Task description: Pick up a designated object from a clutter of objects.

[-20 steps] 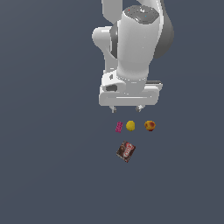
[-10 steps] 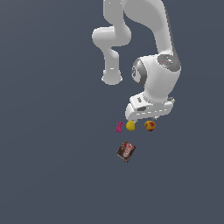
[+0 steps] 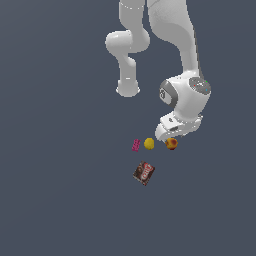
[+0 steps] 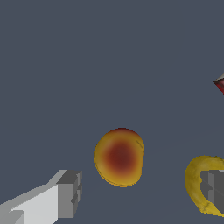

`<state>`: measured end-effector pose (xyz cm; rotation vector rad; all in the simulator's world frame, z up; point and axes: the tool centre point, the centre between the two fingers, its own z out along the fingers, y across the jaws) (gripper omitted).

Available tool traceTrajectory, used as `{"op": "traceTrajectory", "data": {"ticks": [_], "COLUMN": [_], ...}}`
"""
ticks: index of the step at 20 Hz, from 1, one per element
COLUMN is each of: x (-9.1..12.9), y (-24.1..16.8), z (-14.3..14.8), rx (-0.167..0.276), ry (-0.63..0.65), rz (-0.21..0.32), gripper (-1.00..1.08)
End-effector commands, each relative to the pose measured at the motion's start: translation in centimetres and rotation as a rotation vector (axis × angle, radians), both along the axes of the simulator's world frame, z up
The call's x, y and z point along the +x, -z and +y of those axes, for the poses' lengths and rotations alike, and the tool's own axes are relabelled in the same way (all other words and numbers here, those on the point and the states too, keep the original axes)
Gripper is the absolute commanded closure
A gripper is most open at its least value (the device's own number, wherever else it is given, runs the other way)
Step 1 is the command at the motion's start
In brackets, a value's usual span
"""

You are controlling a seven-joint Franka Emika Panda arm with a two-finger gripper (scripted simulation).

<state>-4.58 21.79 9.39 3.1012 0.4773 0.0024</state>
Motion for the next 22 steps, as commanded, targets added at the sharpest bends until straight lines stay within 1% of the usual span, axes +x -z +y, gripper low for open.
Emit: {"op": "traceTrajectory", "data": {"ticks": [1,9,17,22], "x": [-0.5,-0.7,-0.8,-0.8], "y": [0.7,1.3,4.7,5.9], "z": [0.6,0.8,0.8,0.8], "rx": [0.003,0.003,0.003,0.003], "ry": [-0.011,-0.014,-0.015,-0.015], "rz": [0.001,0.003,0.003,0.002], "gripper": [-0.92,-0.92,-0.92,-0.92]}}
